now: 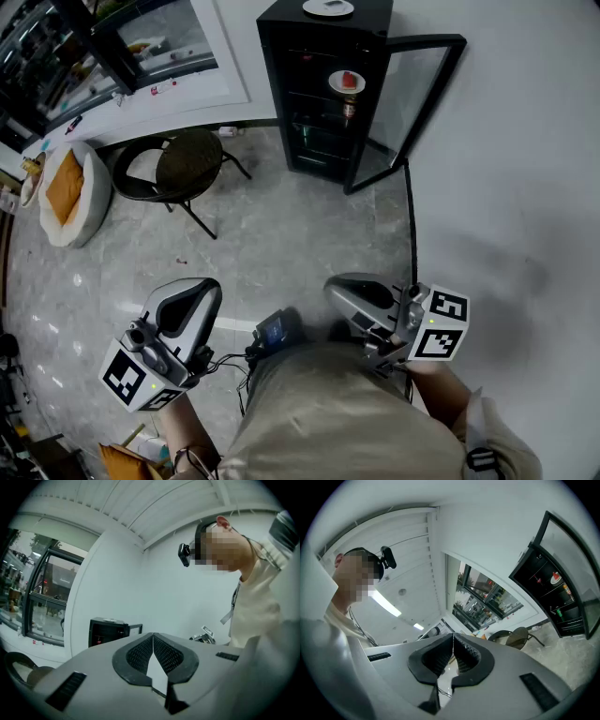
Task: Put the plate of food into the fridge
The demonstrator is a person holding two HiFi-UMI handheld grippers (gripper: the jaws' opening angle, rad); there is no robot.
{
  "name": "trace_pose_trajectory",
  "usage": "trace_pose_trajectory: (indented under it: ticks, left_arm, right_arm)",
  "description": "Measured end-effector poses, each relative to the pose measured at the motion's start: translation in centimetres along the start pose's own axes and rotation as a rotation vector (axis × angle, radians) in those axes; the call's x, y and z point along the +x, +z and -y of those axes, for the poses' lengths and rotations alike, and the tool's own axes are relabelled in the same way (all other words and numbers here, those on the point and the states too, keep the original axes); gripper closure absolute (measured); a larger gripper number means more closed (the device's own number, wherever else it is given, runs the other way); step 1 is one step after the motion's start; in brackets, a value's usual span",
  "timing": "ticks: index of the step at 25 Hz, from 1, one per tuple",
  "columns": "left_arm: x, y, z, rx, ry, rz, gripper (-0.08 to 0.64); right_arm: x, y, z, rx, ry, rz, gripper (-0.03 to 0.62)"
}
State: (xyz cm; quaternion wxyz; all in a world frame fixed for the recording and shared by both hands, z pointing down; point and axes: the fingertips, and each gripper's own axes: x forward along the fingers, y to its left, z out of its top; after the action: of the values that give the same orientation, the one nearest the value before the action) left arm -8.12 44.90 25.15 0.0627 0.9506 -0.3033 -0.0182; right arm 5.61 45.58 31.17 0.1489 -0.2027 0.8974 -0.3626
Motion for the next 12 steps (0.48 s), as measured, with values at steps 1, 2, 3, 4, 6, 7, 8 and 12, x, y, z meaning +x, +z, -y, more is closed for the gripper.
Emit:
trace_pose_trajectory:
  ticks: [1, 2, 3, 4, 6, 7, 8, 12]
  left_arm:
    - [-0.1, 0.1, -0.7, -0.002, -0.01, 0.002, 0.549]
    - [-0.1, 0.1, -1.3, -0.004, -0.02, 0.004, 0.551]
    - [-0.2, 0.2, -1.9, -0.005, -0.03, 0.007, 0.551]
    - [-0.3, 0.2, -2.4, -0.008, -0.039, 0.009, 0.549]
    - [-0.6, 0.1, -3.3, -0.014, -0.056, 0.014, 0.549]
    - [-0.8, 0.0, -3.7, -0.02, -0.063, 0.017, 0.549]
    - [-0.9, -0.1, -4.0, -0.028, -0.068, 0.02, 0.549]
    - [0.7, 0.5, -6.5, -0.056, -0.097, 0.045, 0.551]
  right_arm:
    - [0.7, 0.0, 0.1, -0.005, -0.005, 0.002, 0.571]
    - [1.4, 0.1, 0.1, -0.01, -0.011, 0.004, 0.571]
    - [2.0, 0.1, 0.1, -0.015, -0.017, 0.005, 0.571]
    - [2.7, 0.0, 0.2, -0.02, -0.023, 0.005, 0.571]
    - [3.7, -0.3, 0.2, -0.028, -0.036, 0.003, 0.571]
    - [4.1, -0.4, 0.2, -0.032, -0.042, 0.001, 0.571]
    - [4.5, -0.5, 0.2, -0.035, -0.05, -0.002, 0.571]
    - [6.0, 1.7, 1.2, -0.073, -0.095, 0.015, 0.571]
